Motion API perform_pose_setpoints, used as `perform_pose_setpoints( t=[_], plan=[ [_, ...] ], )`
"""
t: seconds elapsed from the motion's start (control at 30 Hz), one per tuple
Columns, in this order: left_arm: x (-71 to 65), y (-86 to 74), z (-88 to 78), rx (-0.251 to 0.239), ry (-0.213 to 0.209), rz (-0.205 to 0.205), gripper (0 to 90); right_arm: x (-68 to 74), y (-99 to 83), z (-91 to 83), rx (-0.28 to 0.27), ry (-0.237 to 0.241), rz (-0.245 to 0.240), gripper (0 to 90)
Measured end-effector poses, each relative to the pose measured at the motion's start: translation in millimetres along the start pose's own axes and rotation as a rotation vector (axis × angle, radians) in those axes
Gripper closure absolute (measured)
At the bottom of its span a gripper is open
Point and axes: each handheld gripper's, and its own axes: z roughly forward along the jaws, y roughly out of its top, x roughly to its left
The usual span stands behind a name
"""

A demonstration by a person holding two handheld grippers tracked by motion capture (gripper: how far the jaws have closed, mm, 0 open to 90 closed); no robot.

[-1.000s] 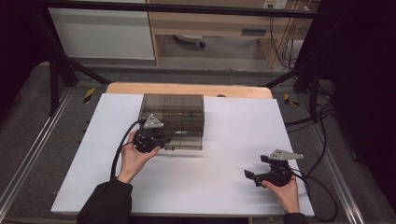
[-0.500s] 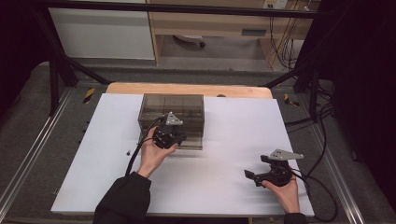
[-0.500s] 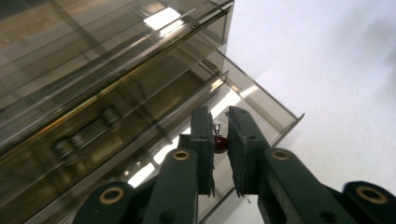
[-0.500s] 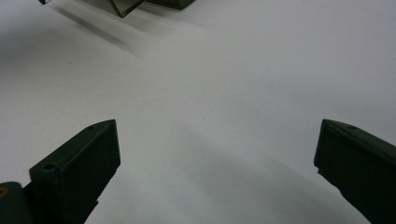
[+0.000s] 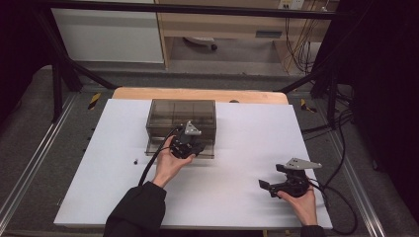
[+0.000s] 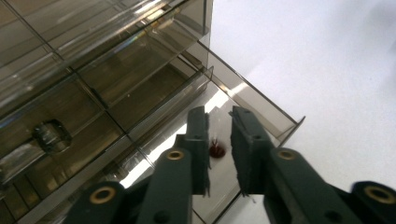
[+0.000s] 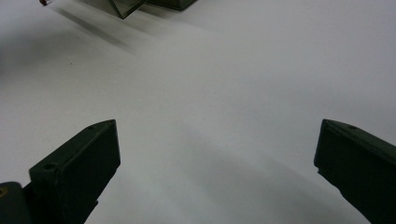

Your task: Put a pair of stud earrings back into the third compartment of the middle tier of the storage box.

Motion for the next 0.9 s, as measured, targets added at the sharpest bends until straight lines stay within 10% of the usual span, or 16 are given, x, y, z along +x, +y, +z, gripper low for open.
perform_pose_setpoints(
  t=[0.6,0.77,0.9],
  plan=[
    [29.2,-26.5,-76.0,-0.073,0.035,-0.026,29.1,0.4,-0.2,0.3,0.0,0.002,0.003,0.9],
    [42.8,-43.8,-91.5,-0.133,-0.008,0.026,21.6,0.9,-0.5,0.3,0.005,0.003,0.005,0.8],
    [48.9,-61.2,-104.0,-0.096,0.05,-0.032,16.7,0.7,-0.5,1.1,0.005,0.005,0.004,0.8]
  ],
)
